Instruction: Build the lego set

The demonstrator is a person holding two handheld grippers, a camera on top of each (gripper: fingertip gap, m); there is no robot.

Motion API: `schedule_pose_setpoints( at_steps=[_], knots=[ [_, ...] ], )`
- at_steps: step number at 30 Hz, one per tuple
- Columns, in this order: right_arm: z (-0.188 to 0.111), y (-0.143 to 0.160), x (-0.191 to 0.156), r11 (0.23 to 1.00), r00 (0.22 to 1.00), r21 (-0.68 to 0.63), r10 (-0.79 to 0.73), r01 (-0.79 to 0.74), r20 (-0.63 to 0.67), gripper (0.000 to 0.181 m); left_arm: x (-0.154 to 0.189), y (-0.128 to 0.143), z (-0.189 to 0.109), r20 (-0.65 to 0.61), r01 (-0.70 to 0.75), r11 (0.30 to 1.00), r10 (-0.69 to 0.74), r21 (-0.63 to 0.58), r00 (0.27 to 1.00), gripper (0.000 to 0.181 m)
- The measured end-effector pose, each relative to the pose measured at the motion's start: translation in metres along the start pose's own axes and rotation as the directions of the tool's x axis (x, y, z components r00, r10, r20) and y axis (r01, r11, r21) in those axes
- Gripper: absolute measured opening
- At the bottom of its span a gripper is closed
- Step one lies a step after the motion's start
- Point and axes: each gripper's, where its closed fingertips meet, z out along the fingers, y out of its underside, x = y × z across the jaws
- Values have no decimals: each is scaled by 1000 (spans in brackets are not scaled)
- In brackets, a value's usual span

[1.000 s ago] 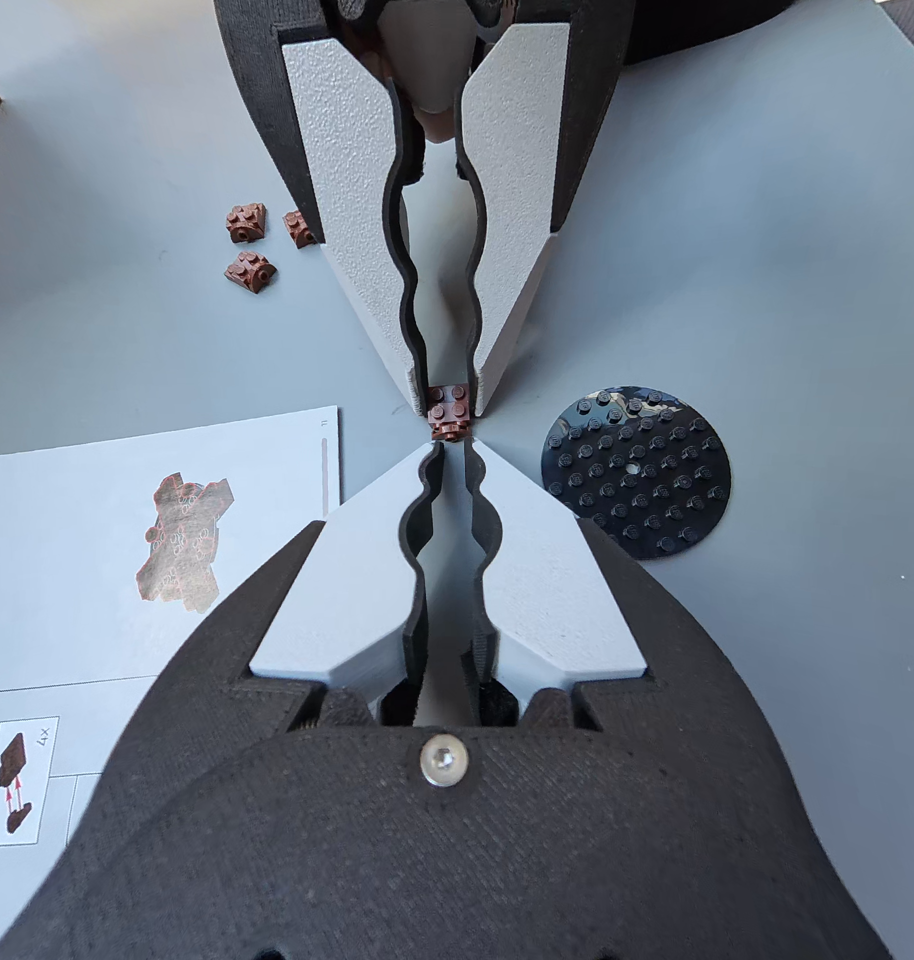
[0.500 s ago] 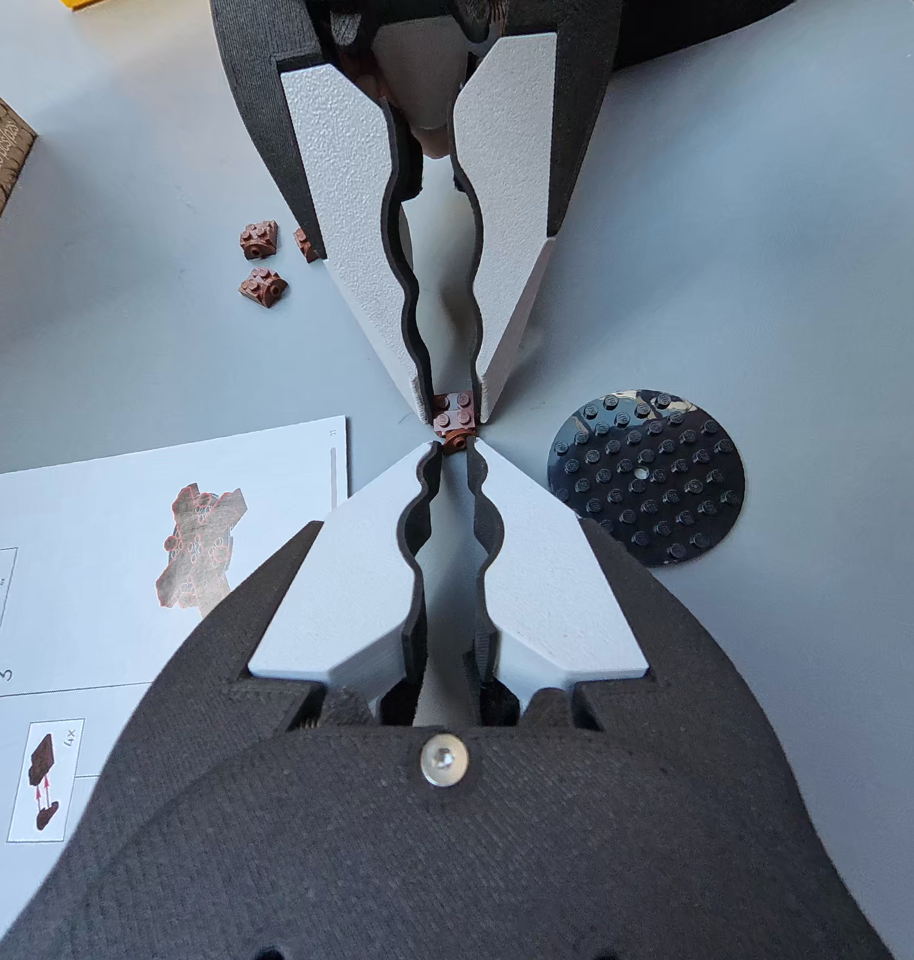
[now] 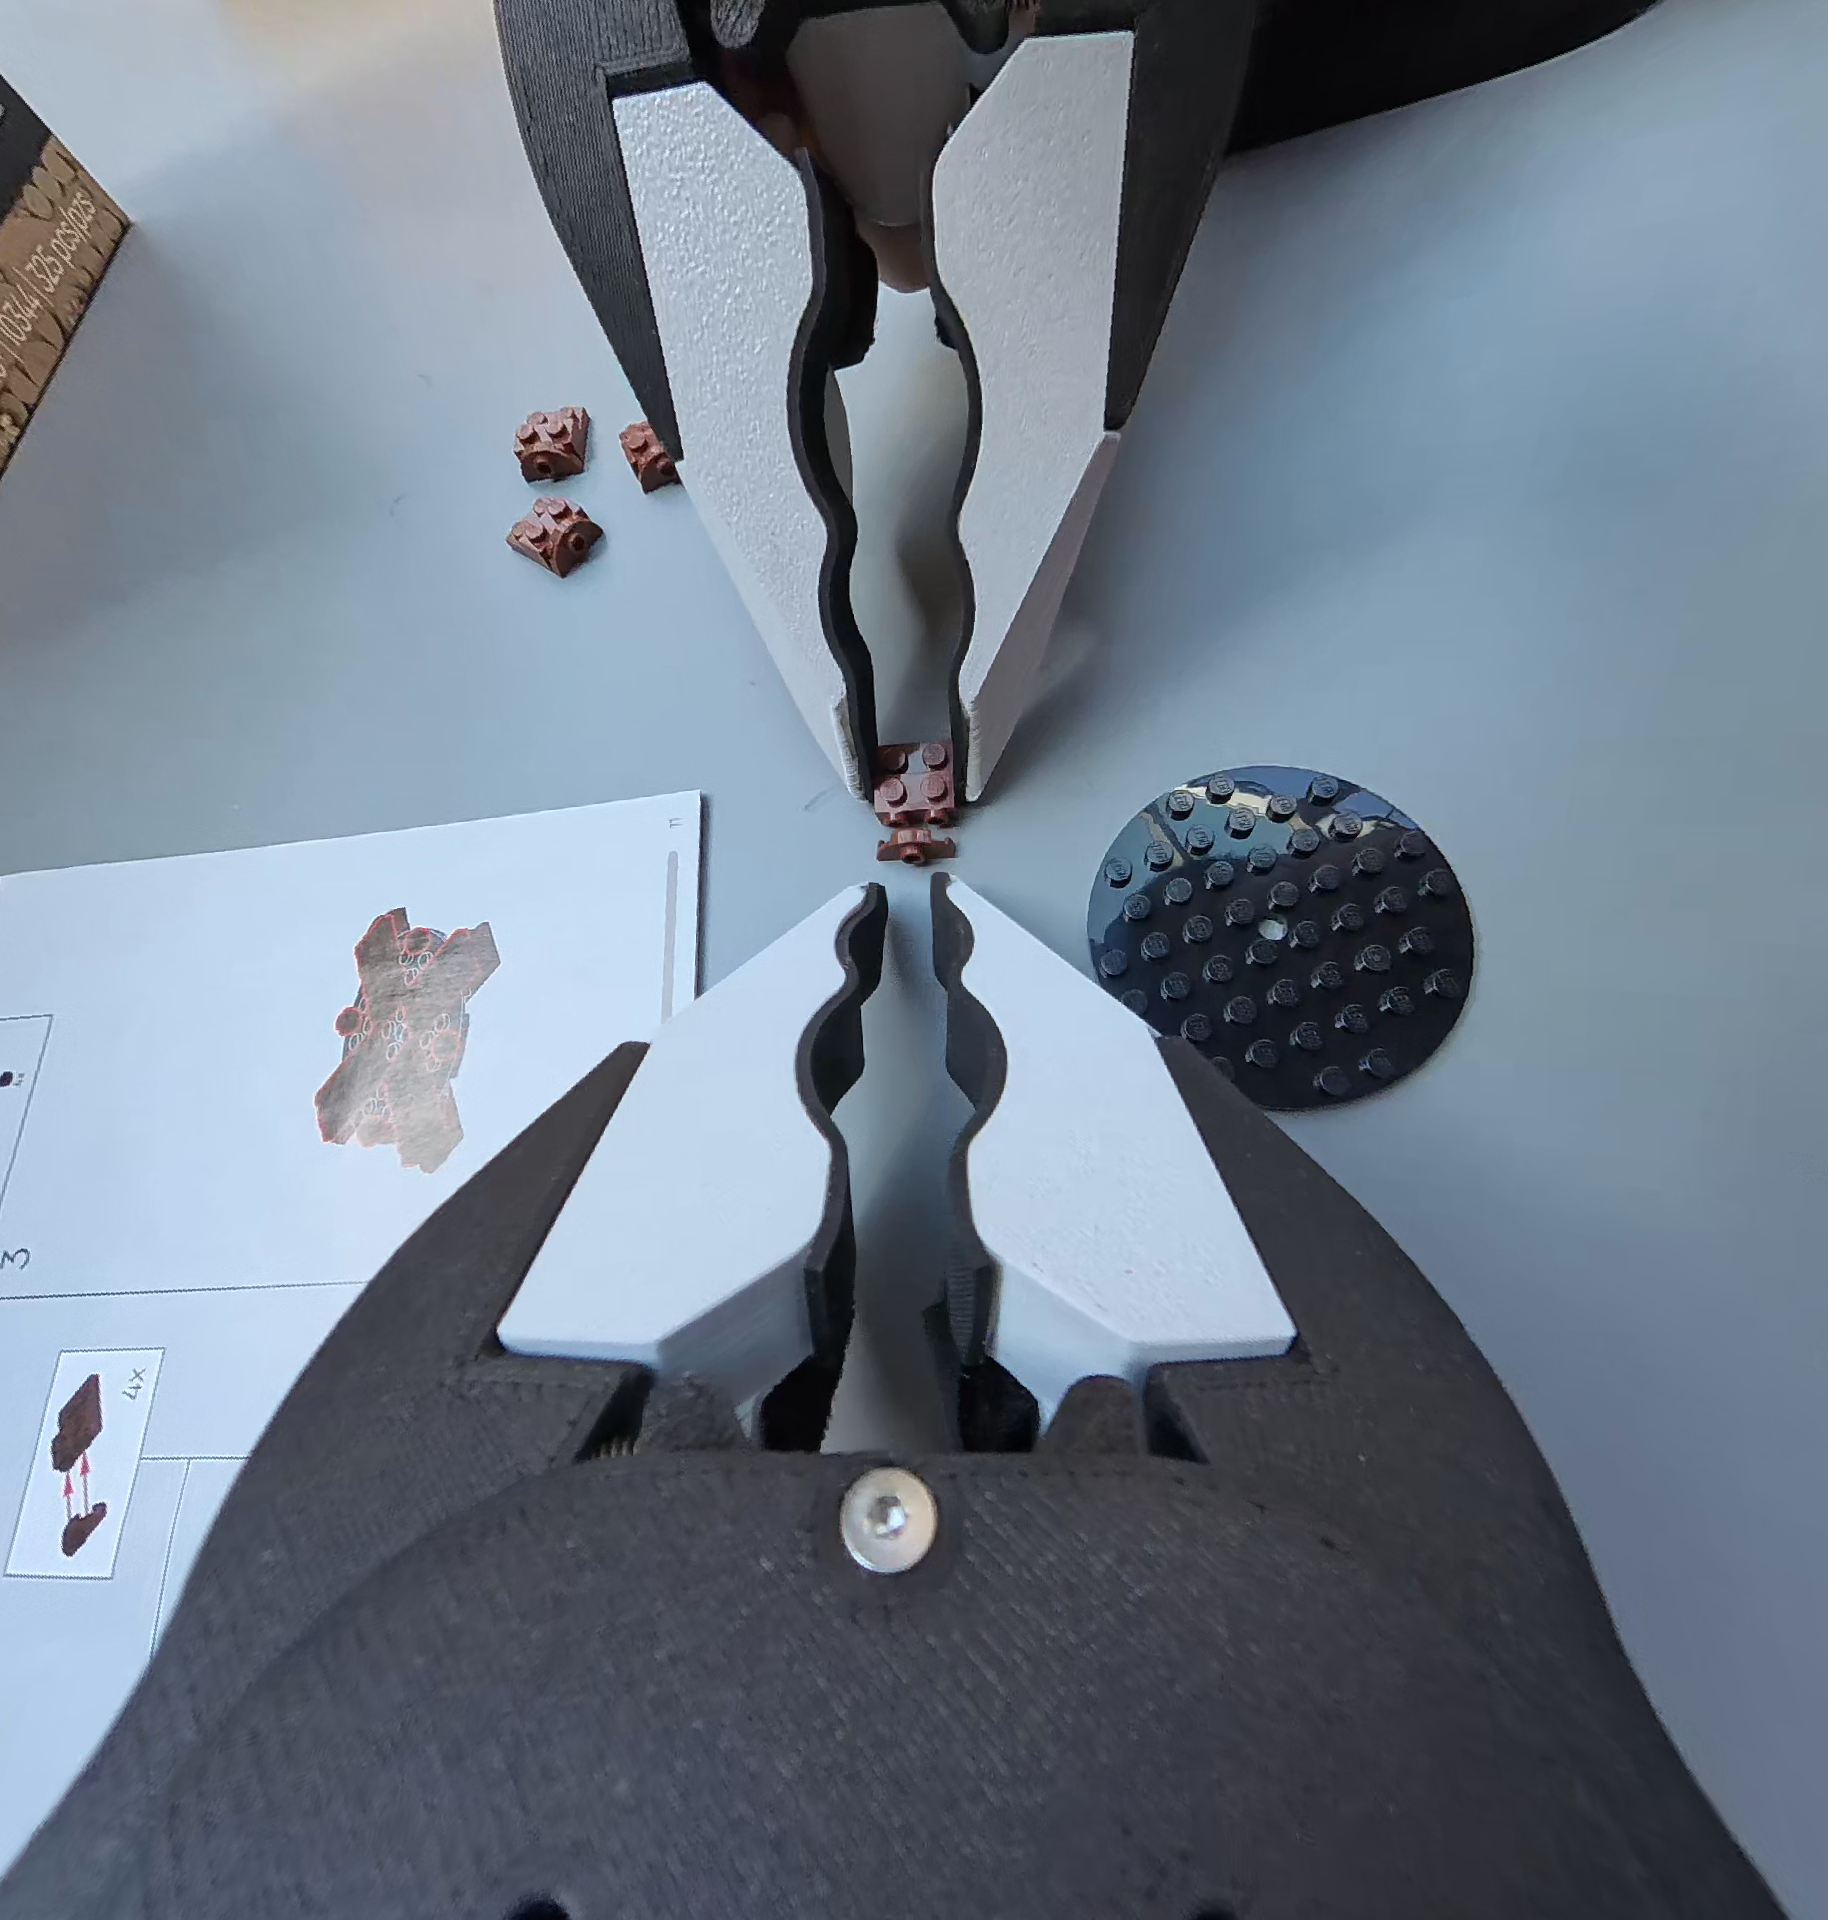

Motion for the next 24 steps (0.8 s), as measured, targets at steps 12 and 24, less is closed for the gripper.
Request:
schedule_pose_setpoints(
  at_steps=[12,24],
  knots=[
    [-1,2,2,1000,1000,-5,6,-6,0,16,1,-3,7,-18,-14,1000,13,-11,1000,4],
    [0,0,1,1000,1000,-4,-8,8,1,16,1,-5,9,-22,-28,1000,28,-9,999,3]
  ],
)
